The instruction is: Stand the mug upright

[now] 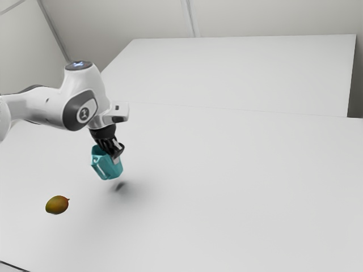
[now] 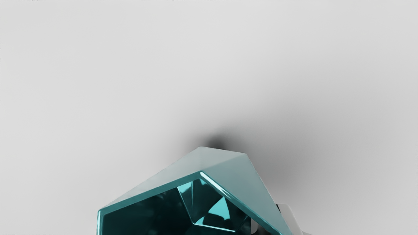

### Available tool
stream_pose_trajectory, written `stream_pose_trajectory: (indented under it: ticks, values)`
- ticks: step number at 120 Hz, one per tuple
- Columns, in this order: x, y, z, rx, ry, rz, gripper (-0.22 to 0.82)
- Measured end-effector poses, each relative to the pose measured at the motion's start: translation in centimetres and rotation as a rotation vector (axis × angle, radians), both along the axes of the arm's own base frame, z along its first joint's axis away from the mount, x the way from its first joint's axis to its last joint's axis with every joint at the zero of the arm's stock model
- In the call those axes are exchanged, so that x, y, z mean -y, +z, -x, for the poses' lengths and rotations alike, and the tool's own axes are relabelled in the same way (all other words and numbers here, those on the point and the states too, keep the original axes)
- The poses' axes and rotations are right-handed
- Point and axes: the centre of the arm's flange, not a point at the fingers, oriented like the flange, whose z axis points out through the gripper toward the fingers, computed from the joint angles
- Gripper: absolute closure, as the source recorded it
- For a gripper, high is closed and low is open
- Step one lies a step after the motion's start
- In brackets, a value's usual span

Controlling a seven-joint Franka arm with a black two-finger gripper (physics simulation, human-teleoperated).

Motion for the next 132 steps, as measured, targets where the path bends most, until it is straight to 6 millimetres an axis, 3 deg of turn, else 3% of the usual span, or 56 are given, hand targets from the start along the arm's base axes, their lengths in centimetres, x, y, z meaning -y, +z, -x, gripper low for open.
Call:
stream_pose_trajectory:
  ticks: [43, 132]
  values:
    - [3.4, -2.0, -0.3, 0.041, 0.101, -0.046, 0.79]
    - [5.1, -6.3, -0.2, 0.032, 0.274, -0.074, 0.79]
